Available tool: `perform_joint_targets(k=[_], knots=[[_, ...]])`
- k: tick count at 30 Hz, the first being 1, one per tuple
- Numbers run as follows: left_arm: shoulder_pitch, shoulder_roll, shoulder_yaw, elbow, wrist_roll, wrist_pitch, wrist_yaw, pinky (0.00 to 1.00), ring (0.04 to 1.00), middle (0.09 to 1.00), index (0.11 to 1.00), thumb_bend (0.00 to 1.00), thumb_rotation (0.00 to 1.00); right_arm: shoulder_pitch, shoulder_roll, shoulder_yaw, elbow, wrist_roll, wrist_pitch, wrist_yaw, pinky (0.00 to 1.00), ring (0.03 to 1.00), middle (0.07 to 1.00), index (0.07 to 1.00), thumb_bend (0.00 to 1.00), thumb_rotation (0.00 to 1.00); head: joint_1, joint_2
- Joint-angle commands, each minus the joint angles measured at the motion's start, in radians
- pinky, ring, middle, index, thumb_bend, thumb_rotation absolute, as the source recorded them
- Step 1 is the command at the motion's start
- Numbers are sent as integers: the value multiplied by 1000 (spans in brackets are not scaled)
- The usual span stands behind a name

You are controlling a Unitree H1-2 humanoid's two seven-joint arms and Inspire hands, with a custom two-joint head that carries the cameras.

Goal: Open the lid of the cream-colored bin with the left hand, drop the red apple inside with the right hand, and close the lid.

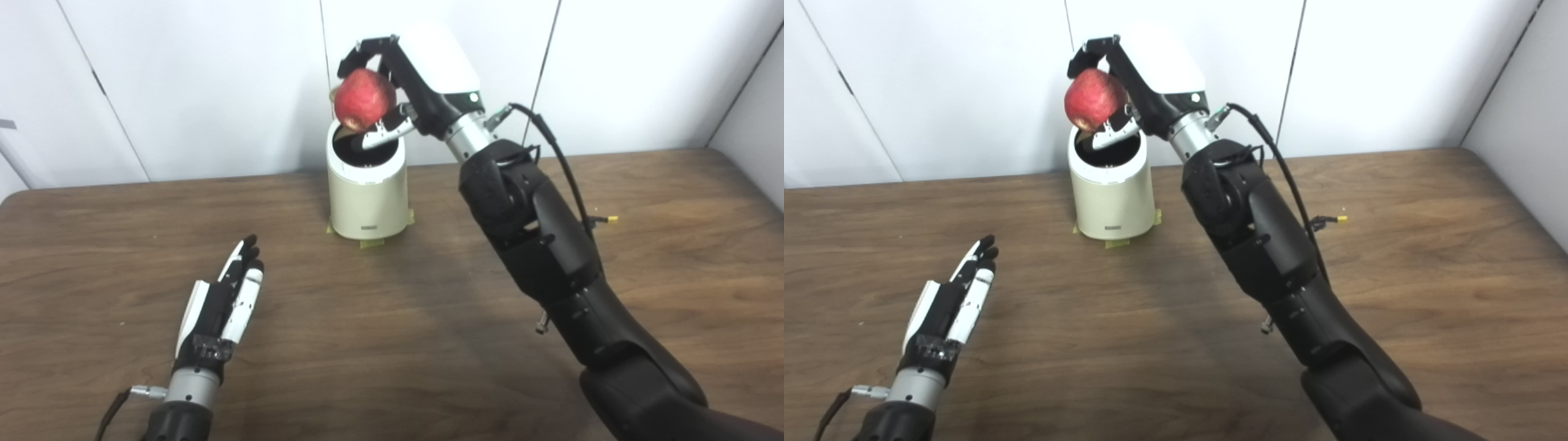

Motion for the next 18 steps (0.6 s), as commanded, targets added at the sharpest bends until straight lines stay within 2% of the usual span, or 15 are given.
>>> perform_joint_targets(k=[1,6,11,18], knots=[[-21,-7,-2,-36,14,-19,21,939,965,960,1000,327,990,-62,2,-16,0,11,-26,-31,363,385,501,517,516,0,0,0],[-19,-9,-2,-35,23,-19,20,945,966,957,1000,338,983,-66,11,-5,54,13,-26,-42,379,389,502,518,516,0,4,-1],[-18,-22,2,-36,19,-17,21,951,968,956,997,342,968,-85,19,-9,136,32,-55,-76,361,384,504,526,514,0,-1,3],[-17,-44,9,-24,3,-24,26,967,977,964,1000,346,951,-121,23,-15,208,42,-30,-89,362,383,505,526,514,0,-11,3]])
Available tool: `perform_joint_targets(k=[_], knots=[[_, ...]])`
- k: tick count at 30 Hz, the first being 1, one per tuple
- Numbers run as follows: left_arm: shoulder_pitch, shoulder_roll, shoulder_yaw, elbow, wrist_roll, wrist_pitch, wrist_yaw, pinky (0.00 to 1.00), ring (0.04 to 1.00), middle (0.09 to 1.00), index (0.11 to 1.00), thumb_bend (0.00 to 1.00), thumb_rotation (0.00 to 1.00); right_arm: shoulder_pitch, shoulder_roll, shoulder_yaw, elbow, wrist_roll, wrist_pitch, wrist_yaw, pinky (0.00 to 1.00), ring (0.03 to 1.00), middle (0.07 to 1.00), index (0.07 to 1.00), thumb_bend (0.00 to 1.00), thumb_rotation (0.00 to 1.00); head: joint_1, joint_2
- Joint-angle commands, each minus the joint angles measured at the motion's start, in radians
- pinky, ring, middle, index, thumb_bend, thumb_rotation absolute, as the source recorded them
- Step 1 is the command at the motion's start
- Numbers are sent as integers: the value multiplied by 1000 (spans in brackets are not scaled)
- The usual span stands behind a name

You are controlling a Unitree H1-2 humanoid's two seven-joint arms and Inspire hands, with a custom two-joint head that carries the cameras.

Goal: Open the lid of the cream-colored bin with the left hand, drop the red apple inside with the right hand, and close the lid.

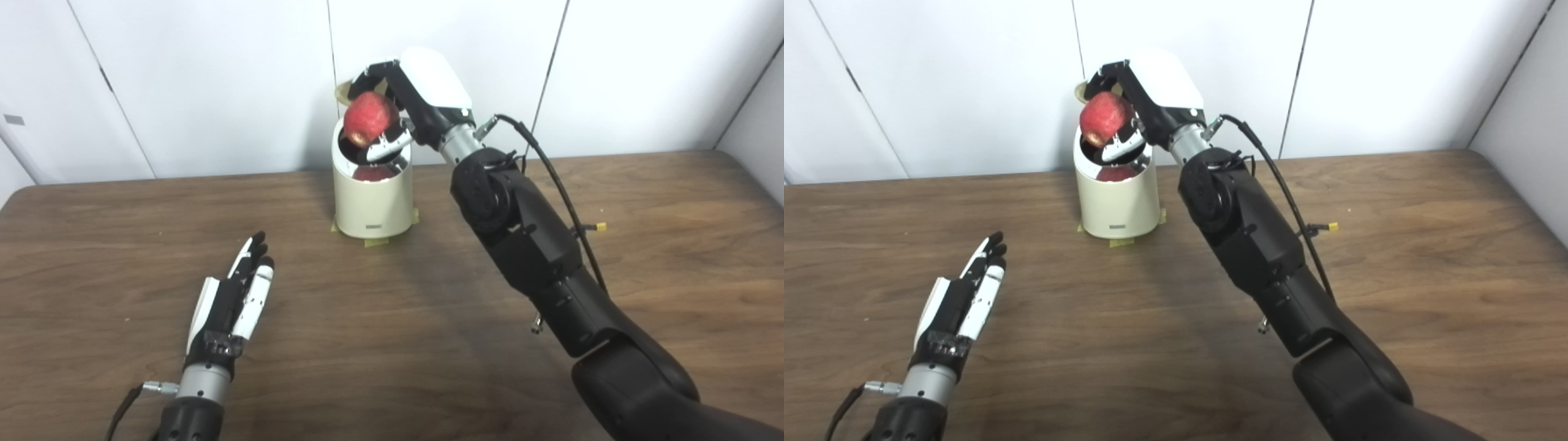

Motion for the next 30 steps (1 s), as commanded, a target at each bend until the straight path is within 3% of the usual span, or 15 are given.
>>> perform_joint_targets(k=[1,14,20,24,25,27,30], knots=[[-19,-13,3,-21,-10,-29,22,963,976,965,999,348,949,-78,-2,-14,-3,3,-3,-30,364,383,504,527,514,0,-2,1],[-27,-19,-7,-24,6,-33,36,966,968,958,1000,354,972,-135,-1,-2,138,12,-26,-81,377,389,496,526,516,0,-5,1],[-25,-37,3,-31,-12,-27,40,990,980,965,1000,363,962,-134,-14,28,132,-20,21,-45,395,416,507,519,518,0,-7,4],[-25,-42,6,-33,-16,-27,41,974,972,963,1000,366,959,-130,-27,52,119,-44,38,-29,221,313,479,499,529,3,-7,7],[-24,-43,6,-34,-18,-29,41,973,973,965,1000,367,959,-130,-31,58,116,-51,41,-27,226,317,478,495,530,4,-8,7],[-24,-43,7,-34,-21,-30,43,977,976,968,1000,366,960,-127,-36,64,108,-58,48,-18,351,429,447,506,529,7,-8,7],[-25,-43,8,-32,-28,-35,43,971,974,968,1000,359,960,-123,-39,67,99,-62,55,-10,381,465,446,508,530,7,-19,7]])
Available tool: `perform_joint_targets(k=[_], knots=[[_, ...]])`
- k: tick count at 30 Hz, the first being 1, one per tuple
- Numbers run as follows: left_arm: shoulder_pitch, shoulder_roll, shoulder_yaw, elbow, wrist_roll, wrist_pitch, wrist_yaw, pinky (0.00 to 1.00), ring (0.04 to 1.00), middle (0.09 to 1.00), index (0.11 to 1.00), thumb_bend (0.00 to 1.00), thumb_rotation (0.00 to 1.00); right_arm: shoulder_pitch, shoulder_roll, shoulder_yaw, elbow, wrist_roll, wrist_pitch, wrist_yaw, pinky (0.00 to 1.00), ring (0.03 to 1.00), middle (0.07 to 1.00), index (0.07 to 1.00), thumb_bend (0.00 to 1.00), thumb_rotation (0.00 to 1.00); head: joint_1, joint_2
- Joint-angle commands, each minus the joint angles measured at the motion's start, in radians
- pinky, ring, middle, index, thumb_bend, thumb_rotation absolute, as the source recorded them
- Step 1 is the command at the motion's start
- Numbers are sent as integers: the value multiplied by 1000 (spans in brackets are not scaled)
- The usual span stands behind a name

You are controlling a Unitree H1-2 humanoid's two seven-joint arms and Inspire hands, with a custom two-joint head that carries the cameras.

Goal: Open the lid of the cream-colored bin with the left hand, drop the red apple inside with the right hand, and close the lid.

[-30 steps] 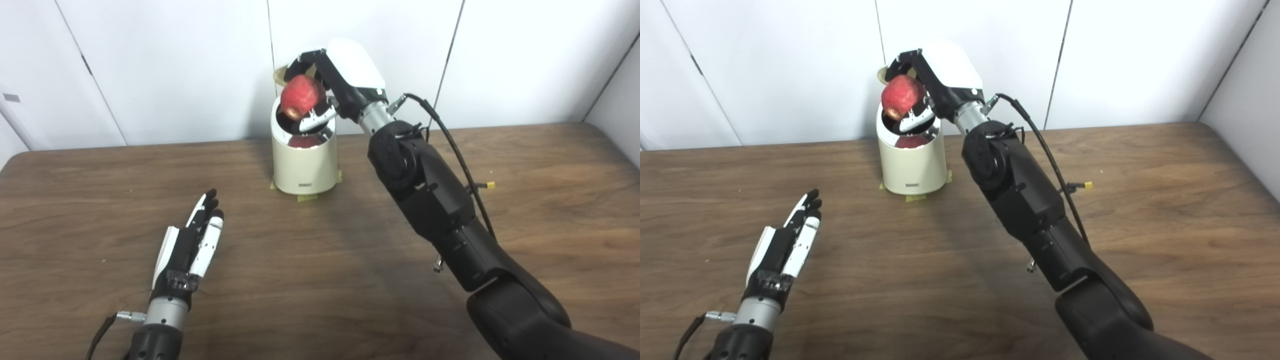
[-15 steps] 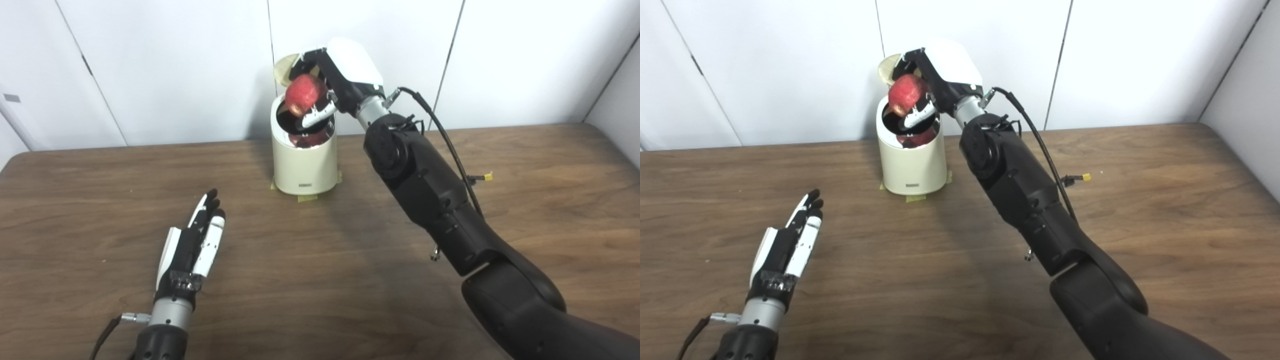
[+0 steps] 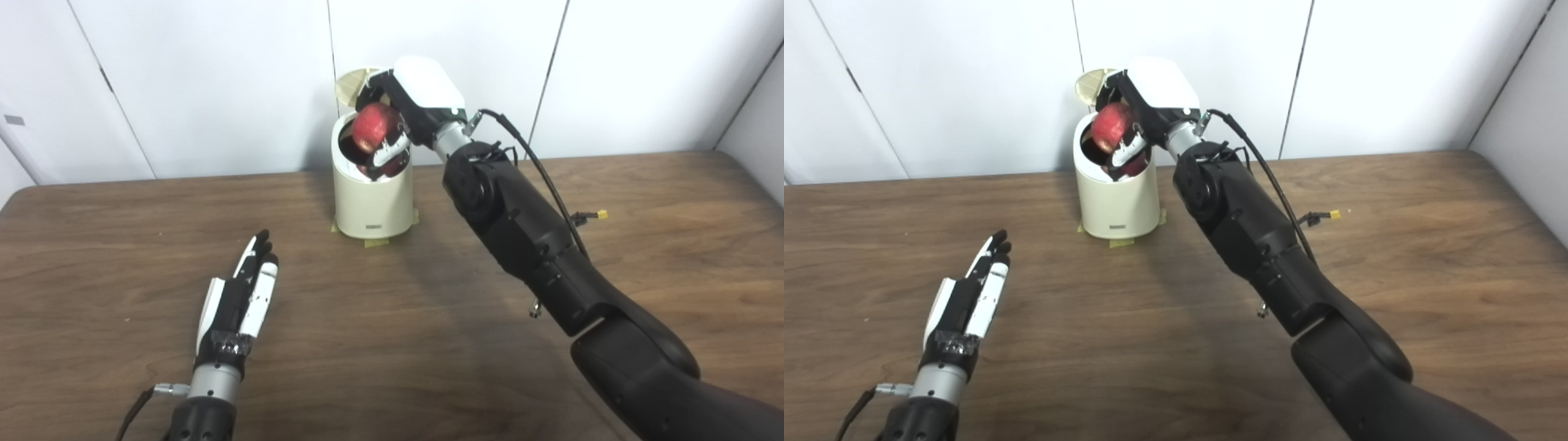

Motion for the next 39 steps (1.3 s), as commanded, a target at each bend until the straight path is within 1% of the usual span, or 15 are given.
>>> perform_joint_targets(k=[1,3,7,8,9,11,15,22,28,31,33,34,35,37,39], knots=[[-28,-1,4,-32,-7,-35,16,974,975,969,1000,360,960,-60,-16,-6,-35,-12,7,-10,361,454,444,508,530,7,-4,1],[-29,-2,4,-30,-10,-35,17,973,974,969,1000,359,957,-58,-19,-4,-40,-12,14,-1,439,526,572,496,526,118,-3,1],[-31,-1,-1,-25,-6,-40,21,976,975,971,999,361,957,-55,-24,-5,-58,-1,28,34,645,646,667,495,525,146,-3,-1],[-31,0,-2,-24,-5,-41,22,973,971,969,999,363,955,-54,-25,-6,-61,1,31,42,690,675,695,574,724,169,-3,-1],[-32,0,-3,-25,-2,-39,23,971,969,967,999,365,954,-54,-25,-5,-66,-1,39,53,714,691,710,615,827,181,-3,-1],[-32,1,-5,-27,1,-36,23,971,964,963,999,366,950,-53,-27,-4,-75,-3,54,75,767,759,783,682,919,215,-3,-1],[-31,3,-9,-26,6,-40,24,979,966,960,995,364,948,-52,-30,2,-87,-16,77,100,810,843,854,749,963,240,-5,-1],[-29,4,-11,-30,6,-41,22,970,967,963,995,355,946,-49,-33,5,-97,-11,84,113,823,850,854,762,975,246,-4,2],[-30,4,-11,-31,8,-35,22,981,971,961,994,356,937,-47,-32,2,-98,-6,82,107,802,829,836,736,964,238,-5,4],[-30,2,-10,-29,6,-38,24,980,970,963,997,358,933,-37,-28,-19,-110,14,52,63,677,746,768,673,939,209,-4,5],[-30,-1,-8,-26,3,-39,26,973,967,962,997,362,927,-25,-24,-43,-127,40,22,30,540,615,658,605,870,86,-3,4],[-31,-1,-8,-26,3,-39,27,977,968,962,996,366,925,-17,-23,-56,-140,52,7,13,464,511,582,568,697,44,-3,4],[-31,0,-7,-24,3,-39,27,979,969,962,995,368,929,-12,-24,-62,-147,59,-2,2,381,445,532,552,578,17,-3,3],[-32,2,-8,-23,6,-39,28,984,970,961,995,369,934,5,-19,-89,-177,83,-9,-17,338,408,505,541,517,4,-4,1],[-33,5,-8,-21,7,-44,28,980,968,960,996,362,940,23,-13,-122,-215,105,5,-29,335,404,499,516,503,0,0,-2]])
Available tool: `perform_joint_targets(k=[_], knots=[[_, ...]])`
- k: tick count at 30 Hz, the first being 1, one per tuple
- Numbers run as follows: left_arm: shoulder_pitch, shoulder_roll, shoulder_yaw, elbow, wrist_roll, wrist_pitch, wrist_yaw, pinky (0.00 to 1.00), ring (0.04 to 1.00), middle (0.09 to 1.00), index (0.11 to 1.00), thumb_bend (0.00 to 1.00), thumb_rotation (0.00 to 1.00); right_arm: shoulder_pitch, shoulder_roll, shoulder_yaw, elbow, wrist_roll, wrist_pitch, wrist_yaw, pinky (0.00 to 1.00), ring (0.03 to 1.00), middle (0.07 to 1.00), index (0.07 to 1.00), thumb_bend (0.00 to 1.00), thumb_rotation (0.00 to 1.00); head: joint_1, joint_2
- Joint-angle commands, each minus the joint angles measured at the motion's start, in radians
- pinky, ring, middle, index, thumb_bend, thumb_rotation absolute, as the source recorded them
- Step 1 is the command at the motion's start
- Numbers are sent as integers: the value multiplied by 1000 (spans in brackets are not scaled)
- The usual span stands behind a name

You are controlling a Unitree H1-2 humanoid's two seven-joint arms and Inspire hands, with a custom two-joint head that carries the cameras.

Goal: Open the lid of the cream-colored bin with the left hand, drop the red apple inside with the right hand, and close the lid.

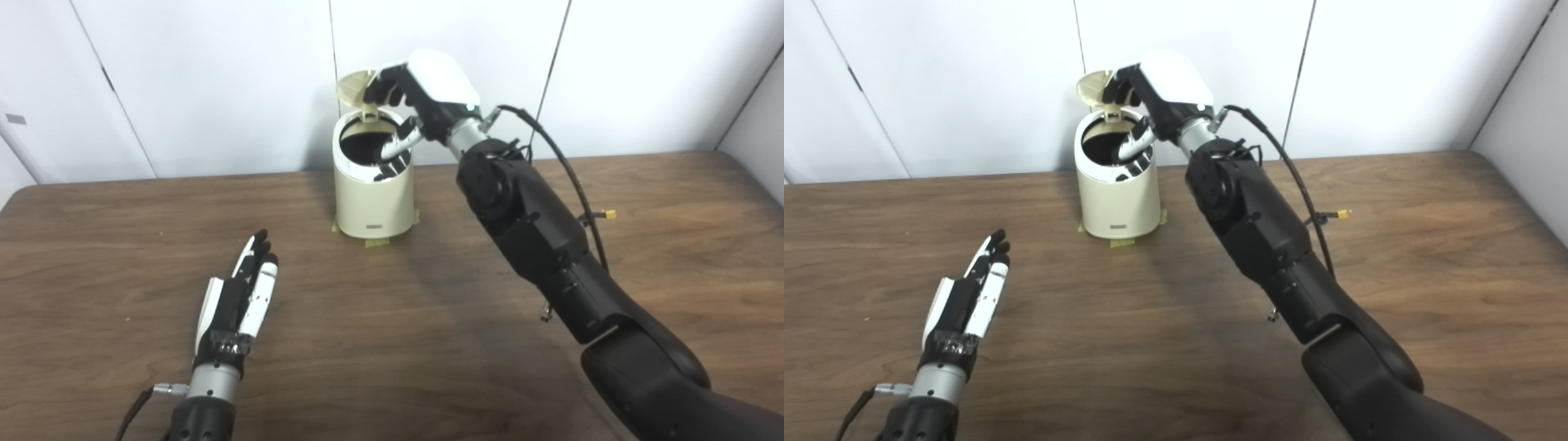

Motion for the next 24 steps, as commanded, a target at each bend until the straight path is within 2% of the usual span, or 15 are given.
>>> perform_joint_targets(k=[1,6,10,13,16,17,19,20,21,23,24], knots=[[-31,5,-1,-21,5,-45,16,974,967,960,998,359,941,-34,2,-44,-65,22,-5,-42,347,407,498,504,502,0,3,-2],[-33,5,9,-19,-10,-43,15,982,969,960,998,361,934,8,4,-110,-114,72,-5,-68,364,416,499,483,503,0,11,-7],[-41,18,11,-20,-3,-43,11,950,963,963,998,347,944,52,-23,-127,-137,66,-17,-84,360,420,497,489,503,0,17,-8],[-54,38,12,-21,7,-40,7,926,950,958,994,319,961,96,-36,-141,-176,67,-6,-82,356,420,493,500,502,0,18,-8],[-84,48,29,-12,-11,-34,8,916,941,954,993,291,949,163,-31,-181,-240,106,19,-69,342,419,483,520,500,0,21,-10],[-99,54,34,-6,-13,-33,7,914,939,952,992,284,945,186,-29,-196,-263,134,29,-53,338,421,483,524,500,0,24,-13],[-126,70,42,6,-15,-28,1,922,944,945,984,298,938,219,-22,-221,-300,188,67,-13,426,433,482,519,514,0,29,-15],[-151,88,41,12,-5,-16,-8,928,947,943,982,304,935,248,-15,-237,-344,226,125,27,445,437,483,518,517,0,31,-21],[-176,104,42,16,0,-4,-19,929,945,934,969,305,913,276,-9,-251,-382,269,167,59,466,512,489,507,519,5,33,-23],[-220,126,47,30,4,9,-36,903,933,924,950,293,859,322,-2,-264,-435,321,218,98,493,585,613,500,510,129,38,-30],[-246,134,51,40,1,11,-45,890,926,919,942,283,820,347,-3,-264,-456,334,230,110,514,613,652,603,551,302,40,-33]])
